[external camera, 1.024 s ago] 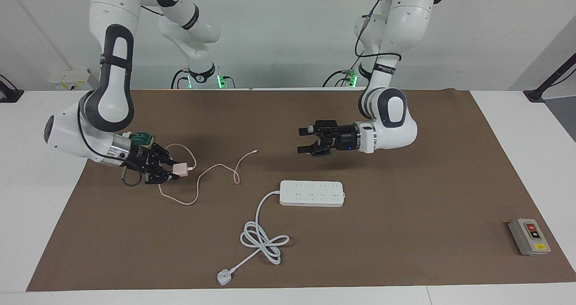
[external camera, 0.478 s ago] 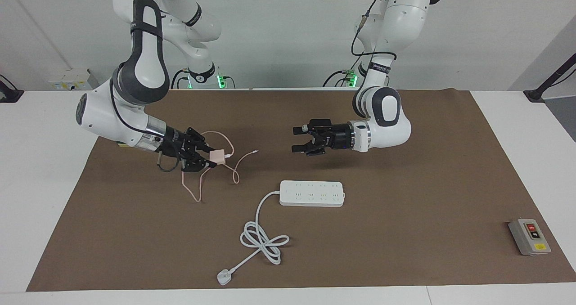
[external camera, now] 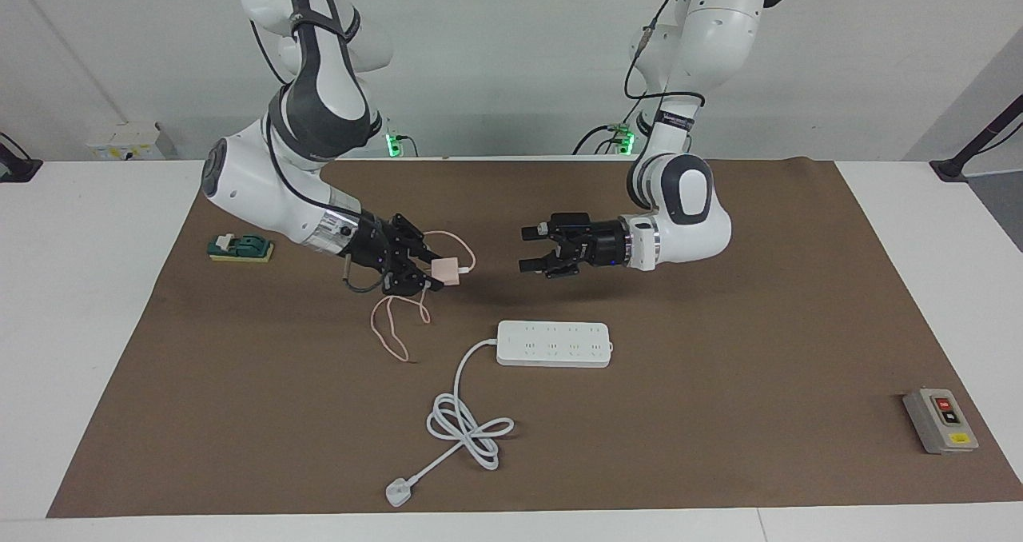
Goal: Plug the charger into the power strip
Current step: 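Lift the pink charger with the right gripper toward the power strip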
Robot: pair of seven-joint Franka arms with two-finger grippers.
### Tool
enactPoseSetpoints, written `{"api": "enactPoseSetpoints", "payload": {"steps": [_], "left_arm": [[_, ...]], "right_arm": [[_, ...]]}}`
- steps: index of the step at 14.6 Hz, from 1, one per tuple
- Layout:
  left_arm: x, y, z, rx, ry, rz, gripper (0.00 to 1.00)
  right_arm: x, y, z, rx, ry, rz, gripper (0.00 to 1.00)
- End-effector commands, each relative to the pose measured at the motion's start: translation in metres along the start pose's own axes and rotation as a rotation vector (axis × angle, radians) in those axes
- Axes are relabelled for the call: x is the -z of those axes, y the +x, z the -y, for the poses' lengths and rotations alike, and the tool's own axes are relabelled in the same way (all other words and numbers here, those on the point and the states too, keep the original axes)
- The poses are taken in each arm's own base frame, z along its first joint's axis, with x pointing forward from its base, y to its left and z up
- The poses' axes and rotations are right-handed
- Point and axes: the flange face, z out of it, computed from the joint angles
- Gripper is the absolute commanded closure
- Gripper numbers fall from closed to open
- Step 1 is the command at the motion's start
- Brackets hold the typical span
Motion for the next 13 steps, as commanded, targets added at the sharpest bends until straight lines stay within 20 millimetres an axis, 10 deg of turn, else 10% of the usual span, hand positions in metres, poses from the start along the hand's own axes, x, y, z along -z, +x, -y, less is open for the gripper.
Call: {"api": "enactPoseSetpoints", "payload": {"steps": [1, 13], "left_arm": [[-0.007, 0.000, 0.001, -0.013, 0.024, -0.031, 0.00], [-0.015, 0.000, 0.005, -0.029, 0.037, -0.037, 0.00]], "right_arm": [[-0.011, -0.025, 0.001, -0.026, 0.026, 0.013, 1.00], [-0.067, -0.084, -0.019, 0.031, 0.005, 0.030, 1.00]]}}
